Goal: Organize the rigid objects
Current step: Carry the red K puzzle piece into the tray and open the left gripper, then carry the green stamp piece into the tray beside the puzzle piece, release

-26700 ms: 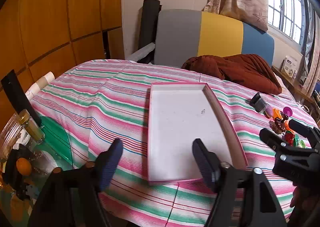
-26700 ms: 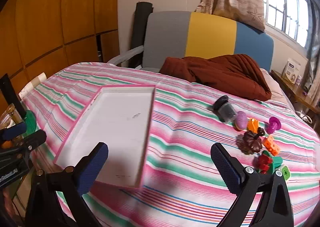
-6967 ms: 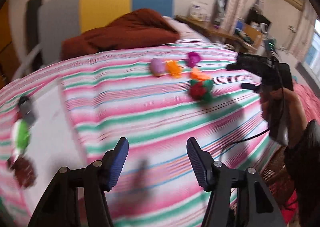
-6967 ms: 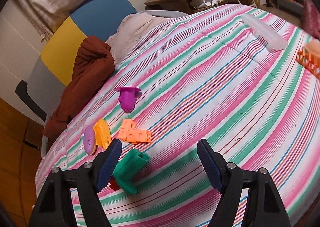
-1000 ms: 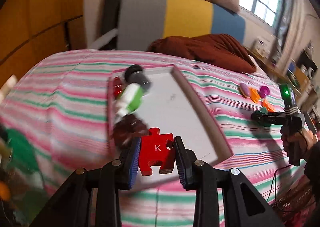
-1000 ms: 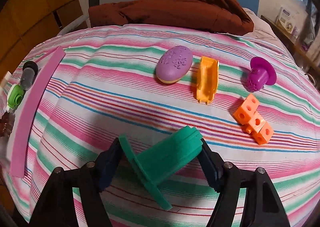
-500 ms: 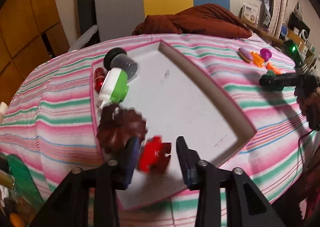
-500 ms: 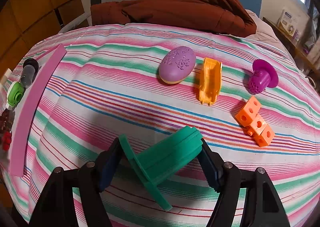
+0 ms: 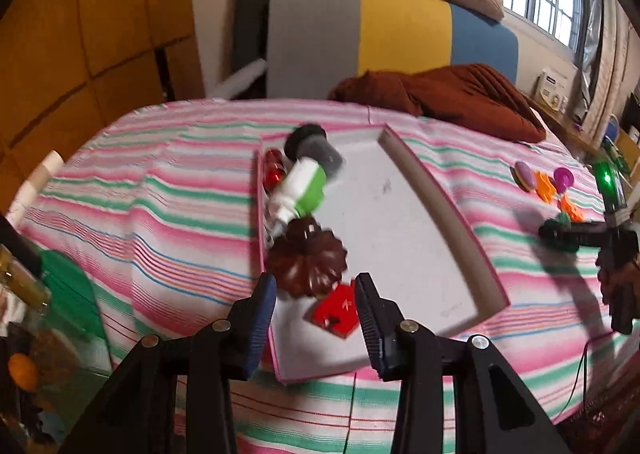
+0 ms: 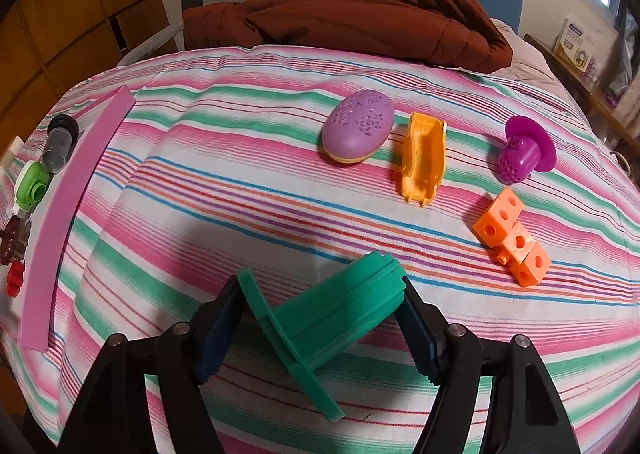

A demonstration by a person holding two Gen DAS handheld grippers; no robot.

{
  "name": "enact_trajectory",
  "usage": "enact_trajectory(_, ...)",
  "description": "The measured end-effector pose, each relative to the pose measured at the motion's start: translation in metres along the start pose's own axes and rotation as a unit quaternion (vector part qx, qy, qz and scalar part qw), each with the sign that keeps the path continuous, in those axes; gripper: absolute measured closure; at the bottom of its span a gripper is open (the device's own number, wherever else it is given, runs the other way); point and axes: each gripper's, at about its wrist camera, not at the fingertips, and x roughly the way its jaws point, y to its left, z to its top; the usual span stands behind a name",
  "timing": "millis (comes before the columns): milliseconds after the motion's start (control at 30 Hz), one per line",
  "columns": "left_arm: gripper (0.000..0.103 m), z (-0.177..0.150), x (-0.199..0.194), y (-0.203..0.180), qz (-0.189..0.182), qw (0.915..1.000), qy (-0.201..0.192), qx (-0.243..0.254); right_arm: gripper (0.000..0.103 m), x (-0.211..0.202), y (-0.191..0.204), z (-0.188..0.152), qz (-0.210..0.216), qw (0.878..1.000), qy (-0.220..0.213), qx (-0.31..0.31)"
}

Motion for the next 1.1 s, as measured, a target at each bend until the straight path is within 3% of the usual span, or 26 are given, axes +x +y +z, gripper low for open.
enact_trajectory(633,0.062,-0.002,-0.009,0.003,-0.013,0.9997,0.001,-0.019,0.029,-0.021,0.07,-0.029,0.038,0.999,0.004,-0.034)
enact_trajectory(867,0.062,-0.009,-0.008,0.015,-0.013,0.9994,0.003,-0.033,0.029,-0.052,0.092,-0.026,0.069,0.997,-0.037,-0.013)
enact_trajectory(1100,0.062,-0.013,-0.009,0.037,0.008,0.9981,-0.006,-0.061,0.029,-0.097,0.155,-0.006,0.125,0.985,-0.099,-0.064)
